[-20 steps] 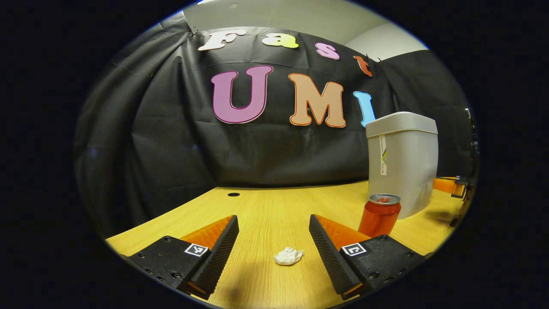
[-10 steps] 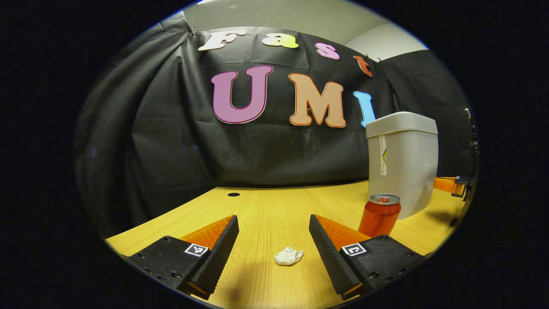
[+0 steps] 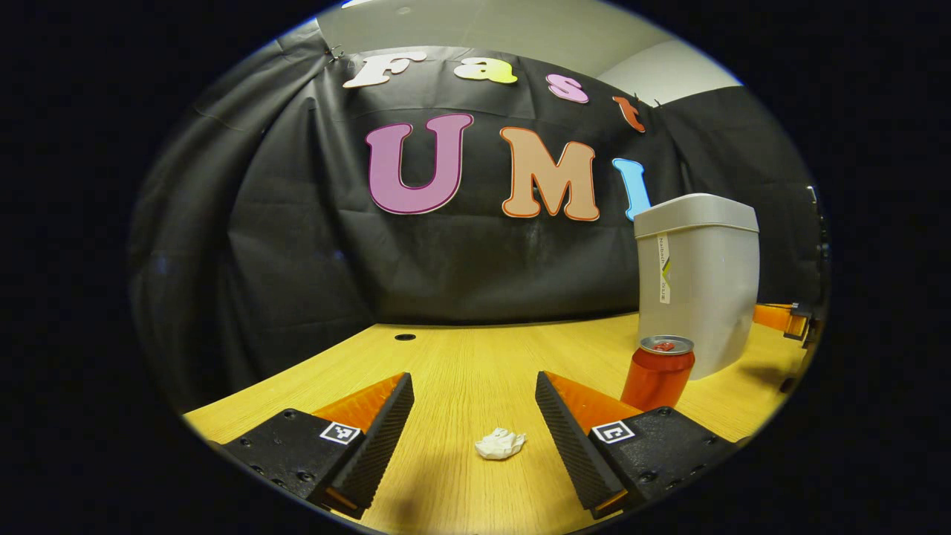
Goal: Press the lid of the desktop garbage bin to open it, pick up the crumpled paper on the desktop and throw it into the bin, then pick up the pop can on the desktop and drop it into the bin, and finally close the garbage bin lid.
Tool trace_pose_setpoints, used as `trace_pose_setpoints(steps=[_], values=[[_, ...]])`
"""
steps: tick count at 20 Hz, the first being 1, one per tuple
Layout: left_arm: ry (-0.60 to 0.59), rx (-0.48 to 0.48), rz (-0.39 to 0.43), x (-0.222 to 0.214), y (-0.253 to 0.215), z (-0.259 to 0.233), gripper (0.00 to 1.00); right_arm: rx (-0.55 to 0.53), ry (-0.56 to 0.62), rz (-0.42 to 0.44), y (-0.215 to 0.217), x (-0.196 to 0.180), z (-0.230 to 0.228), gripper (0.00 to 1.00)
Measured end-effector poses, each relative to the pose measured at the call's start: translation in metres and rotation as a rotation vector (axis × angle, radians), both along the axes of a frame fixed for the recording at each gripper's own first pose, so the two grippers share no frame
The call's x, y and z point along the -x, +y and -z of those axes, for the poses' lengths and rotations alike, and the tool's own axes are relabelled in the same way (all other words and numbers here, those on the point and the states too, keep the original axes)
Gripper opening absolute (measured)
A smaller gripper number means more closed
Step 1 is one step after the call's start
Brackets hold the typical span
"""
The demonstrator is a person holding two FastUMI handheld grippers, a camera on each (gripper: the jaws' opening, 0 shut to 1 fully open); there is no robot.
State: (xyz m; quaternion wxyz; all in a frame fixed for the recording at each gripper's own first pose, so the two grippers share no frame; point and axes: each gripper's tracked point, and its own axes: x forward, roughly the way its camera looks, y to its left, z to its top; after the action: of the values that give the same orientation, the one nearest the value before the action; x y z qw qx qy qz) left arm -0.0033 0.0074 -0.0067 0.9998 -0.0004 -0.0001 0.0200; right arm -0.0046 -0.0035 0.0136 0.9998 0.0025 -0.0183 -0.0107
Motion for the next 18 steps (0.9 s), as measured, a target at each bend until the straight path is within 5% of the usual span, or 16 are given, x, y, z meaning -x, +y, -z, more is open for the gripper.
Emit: trace_pose_setpoints(steps=[4, 18], values=[[-0.001, 0.000, 0.002, 0.000, 0.001, 0.000, 0.97, -0.071, 0.008, -0.040, 0.005, 0.002, -0.027, 0.03], [-0.002, 0.001, 0.002, 0.001, 0.001, 0.000, 0.97, 0.001, -0.032, -0.072, -0.004, 0.008, -0.147, 0.02]])
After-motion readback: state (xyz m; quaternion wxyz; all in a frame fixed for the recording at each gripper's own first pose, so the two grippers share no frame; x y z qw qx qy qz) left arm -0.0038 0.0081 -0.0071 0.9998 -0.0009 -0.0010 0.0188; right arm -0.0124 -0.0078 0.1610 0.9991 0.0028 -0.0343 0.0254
